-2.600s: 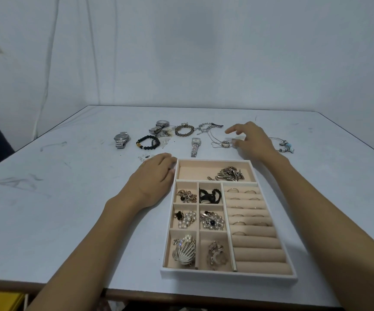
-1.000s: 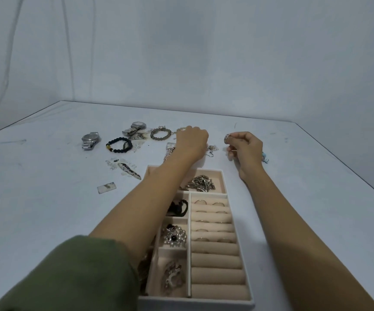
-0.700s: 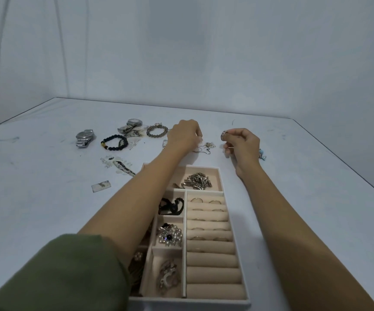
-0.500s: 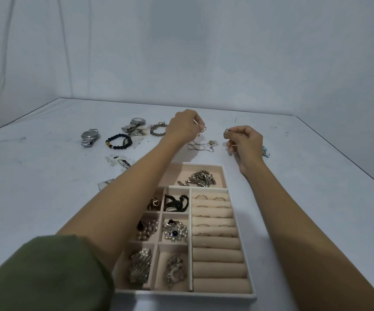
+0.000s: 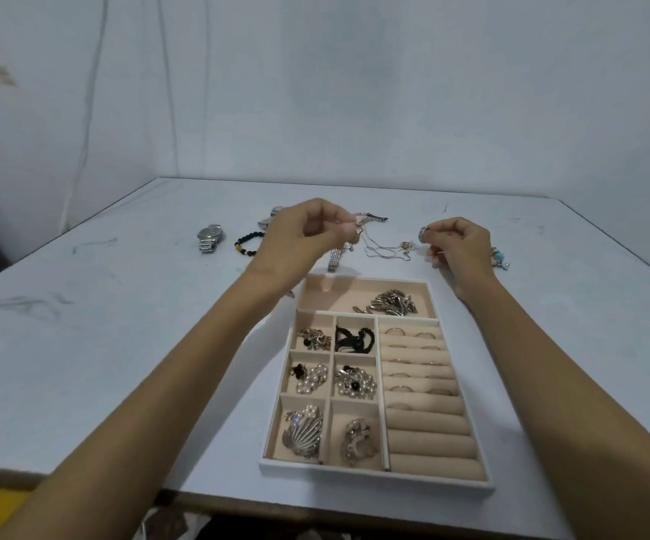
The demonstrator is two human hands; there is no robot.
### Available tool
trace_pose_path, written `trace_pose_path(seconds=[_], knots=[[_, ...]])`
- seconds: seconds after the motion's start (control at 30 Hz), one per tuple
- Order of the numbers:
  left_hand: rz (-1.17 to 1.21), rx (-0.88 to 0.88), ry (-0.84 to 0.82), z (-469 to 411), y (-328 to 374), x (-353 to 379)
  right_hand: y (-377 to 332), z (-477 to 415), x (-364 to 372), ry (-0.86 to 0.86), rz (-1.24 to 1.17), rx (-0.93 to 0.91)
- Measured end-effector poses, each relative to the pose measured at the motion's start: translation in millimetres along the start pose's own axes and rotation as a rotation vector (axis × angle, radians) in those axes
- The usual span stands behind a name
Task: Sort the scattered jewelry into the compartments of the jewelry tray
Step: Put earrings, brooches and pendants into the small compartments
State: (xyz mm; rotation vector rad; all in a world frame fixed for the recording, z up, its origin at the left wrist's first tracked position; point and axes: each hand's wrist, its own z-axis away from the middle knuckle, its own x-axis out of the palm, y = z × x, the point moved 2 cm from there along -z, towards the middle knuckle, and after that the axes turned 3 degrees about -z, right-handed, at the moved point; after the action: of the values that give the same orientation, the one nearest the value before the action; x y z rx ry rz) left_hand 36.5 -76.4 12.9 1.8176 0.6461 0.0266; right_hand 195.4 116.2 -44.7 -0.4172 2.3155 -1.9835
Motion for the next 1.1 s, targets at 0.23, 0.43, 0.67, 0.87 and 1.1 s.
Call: trace_pose_path(seconds=[0.23,0.43,0.67,0.87,1.1], knots=[[-0.030,-0.014,0.072,44.5,-19.1,-25.3,-10.4,14.2,12.5,-0.096,0.031,0.031],[-0.122,-0.025,0.050,60.2,-29.2,-30.4,-50.3,35.0,36.5,-0.387,0.281,0.015],[-0.235,-0.045,-0.036,61.4,-35.2,-27.0,-93.8,91.1,64.8,-0.766,0.396,-0.057],[-0.353,-0.031,-0.023,62.7,-35.0,-23.4,-91.6,124.4,79.0,-1.008,0.517,-0.071],[-0.290,-0.026,-0.016,63.1,-40.7,-20.7,-79.0,138.6,91.1,-1.113,0.655,-0.049]])
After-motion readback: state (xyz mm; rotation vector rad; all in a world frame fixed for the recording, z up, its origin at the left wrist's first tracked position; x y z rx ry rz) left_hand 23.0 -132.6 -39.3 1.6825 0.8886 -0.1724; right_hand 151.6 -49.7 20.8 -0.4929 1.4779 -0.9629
